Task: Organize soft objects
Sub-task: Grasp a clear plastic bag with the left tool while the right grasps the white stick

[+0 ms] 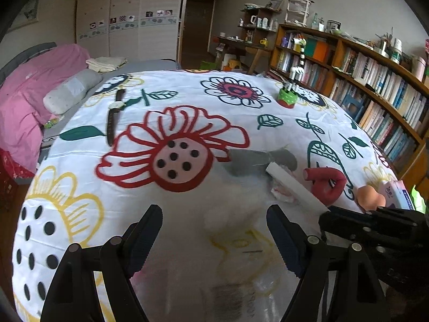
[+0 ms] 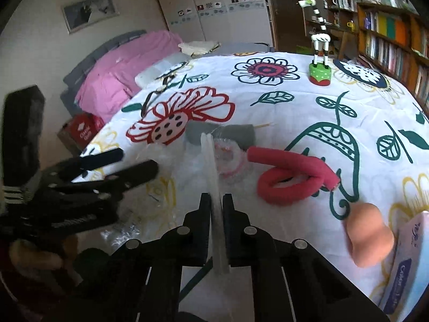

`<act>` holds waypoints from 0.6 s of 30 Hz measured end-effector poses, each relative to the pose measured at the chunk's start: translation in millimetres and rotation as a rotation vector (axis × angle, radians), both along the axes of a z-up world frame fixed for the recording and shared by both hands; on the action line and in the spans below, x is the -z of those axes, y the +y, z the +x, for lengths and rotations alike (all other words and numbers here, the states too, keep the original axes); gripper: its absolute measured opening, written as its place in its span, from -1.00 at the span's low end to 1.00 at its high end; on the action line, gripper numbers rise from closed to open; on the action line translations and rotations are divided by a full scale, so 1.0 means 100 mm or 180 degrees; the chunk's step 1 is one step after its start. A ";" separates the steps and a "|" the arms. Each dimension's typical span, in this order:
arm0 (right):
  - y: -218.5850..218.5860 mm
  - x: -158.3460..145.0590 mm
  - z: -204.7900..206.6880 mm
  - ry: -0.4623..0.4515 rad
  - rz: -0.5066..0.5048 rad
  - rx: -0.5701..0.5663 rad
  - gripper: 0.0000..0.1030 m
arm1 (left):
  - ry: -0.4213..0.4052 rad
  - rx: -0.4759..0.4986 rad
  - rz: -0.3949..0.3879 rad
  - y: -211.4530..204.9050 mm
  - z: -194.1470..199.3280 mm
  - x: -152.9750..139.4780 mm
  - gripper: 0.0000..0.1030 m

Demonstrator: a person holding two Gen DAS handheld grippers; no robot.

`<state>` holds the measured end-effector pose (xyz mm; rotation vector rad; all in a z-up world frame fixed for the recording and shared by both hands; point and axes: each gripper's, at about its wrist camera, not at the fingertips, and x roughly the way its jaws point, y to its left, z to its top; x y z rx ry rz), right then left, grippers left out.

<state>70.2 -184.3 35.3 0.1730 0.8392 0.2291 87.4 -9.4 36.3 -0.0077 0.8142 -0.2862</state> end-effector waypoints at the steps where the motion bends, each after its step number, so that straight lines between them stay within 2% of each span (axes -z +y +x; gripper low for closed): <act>1: -0.01 -0.01 -0.01 -0.0004 0.0020 0.0005 -0.82 | 0.0016 0.0006 0.0009 -0.02 0.02 0.01 0.61; 3: -0.04 -0.03 -0.03 -0.0014 0.0052 0.0019 -0.82 | 0.0024 0.0016 0.0034 -0.07 0.05 0.05 0.49; 5: -0.05 -0.06 -0.06 -0.0035 0.0087 0.0018 -0.82 | 0.0081 0.0025 0.0046 -0.09 0.09 0.08 0.14; 7: -0.06 -0.09 -0.09 -0.0069 0.0105 0.0021 -0.82 | 0.0105 0.0036 0.0036 -0.11 0.11 0.11 -0.06; 11: -0.08 -0.12 -0.11 -0.0104 0.0123 0.0028 -0.82 | 0.0094 0.0013 0.0049 -0.11 0.10 0.12 -0.31; 18: -0.11 -0.06 -0.08 0.0014 0.0213 0.0036 -0.77 | -0.0021 -0.0041 -0.0040 -0.03 0.04 0.00 -0.36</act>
